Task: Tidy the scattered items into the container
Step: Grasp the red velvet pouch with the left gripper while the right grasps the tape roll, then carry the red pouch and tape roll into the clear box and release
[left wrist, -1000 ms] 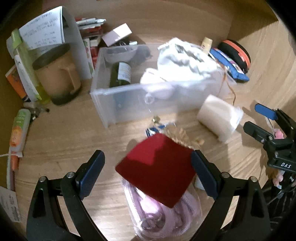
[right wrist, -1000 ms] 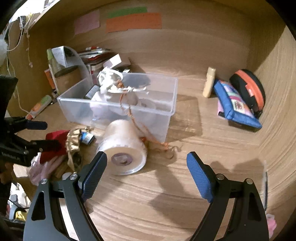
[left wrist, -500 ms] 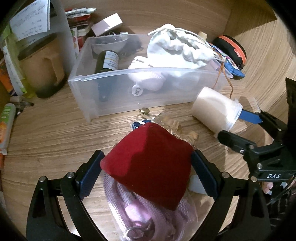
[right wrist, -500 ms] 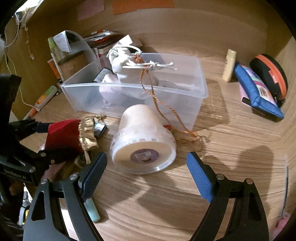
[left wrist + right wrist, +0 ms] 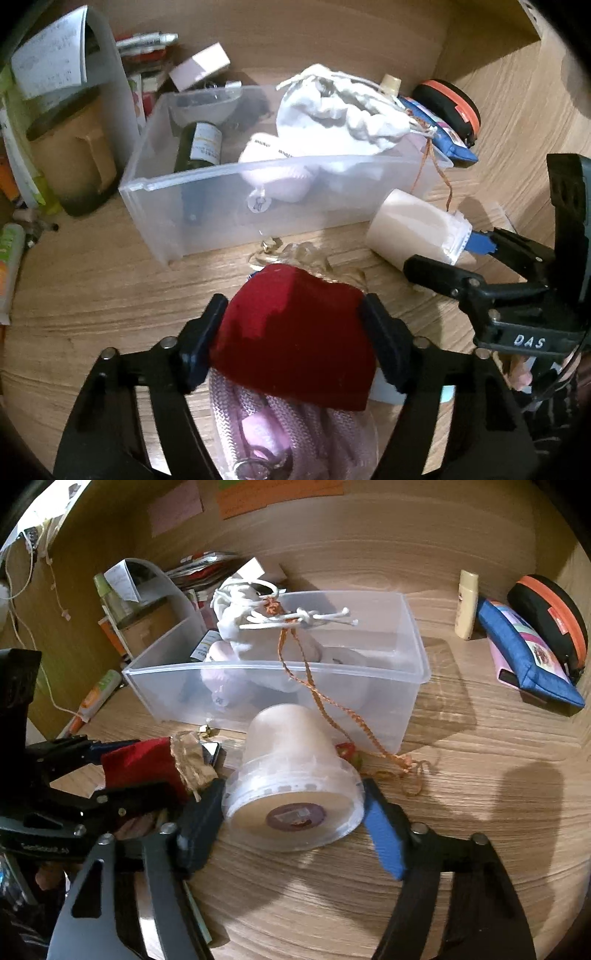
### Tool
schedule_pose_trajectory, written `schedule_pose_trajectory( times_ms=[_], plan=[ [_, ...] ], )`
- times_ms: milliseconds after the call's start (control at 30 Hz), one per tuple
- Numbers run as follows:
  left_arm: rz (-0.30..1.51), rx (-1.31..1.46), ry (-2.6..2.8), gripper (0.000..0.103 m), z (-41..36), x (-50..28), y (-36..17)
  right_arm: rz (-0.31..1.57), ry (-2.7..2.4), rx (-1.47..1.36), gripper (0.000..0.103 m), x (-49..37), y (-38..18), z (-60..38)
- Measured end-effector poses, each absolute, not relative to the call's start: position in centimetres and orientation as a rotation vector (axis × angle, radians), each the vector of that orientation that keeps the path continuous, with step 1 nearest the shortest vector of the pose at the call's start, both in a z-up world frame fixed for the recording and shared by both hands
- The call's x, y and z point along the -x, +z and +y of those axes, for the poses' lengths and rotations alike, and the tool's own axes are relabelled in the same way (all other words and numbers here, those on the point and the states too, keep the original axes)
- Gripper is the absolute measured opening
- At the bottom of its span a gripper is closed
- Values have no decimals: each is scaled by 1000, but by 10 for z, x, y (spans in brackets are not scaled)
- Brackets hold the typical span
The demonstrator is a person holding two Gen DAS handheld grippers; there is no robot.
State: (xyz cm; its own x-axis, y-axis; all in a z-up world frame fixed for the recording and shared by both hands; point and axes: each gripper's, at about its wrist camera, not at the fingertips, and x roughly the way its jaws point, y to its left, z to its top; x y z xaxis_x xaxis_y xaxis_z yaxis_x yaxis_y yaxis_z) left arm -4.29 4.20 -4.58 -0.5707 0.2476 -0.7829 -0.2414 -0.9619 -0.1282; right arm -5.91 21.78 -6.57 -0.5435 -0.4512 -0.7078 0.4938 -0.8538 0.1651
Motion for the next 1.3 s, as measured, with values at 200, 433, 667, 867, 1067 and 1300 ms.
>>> schedule_pose_trajectory(
  times_ms=[200, 433, 667, 867, 1067, 1300],
  plan=[
    [2, 1241, 2626, 52, 38, 40, -38, 93, -2395, -1028, 68, 54, -62, 219],
    [53, 1122, 2718, 47, 39, 26, -17, 66, -2434, -965, 68, 44, -50, 231],
    [-13, 1088, 2740, 46, 30, 28, -4, 20, -2453, -948, 68, 43, -42, 239],
    [-64, 1062, 2759, 46, 22, 30, 5, -14, -2468, -898, 68, 36, -30, 246],
    [-90, 1018, 2779, 46, 16, 29, 16, -15, -2508, -820, 68, 29, -9, 251],
    [-111, 925, 2817, 47, 13, 26, 37, -64, -2543, -748, 68, 29, 14, 261]
  ],
)
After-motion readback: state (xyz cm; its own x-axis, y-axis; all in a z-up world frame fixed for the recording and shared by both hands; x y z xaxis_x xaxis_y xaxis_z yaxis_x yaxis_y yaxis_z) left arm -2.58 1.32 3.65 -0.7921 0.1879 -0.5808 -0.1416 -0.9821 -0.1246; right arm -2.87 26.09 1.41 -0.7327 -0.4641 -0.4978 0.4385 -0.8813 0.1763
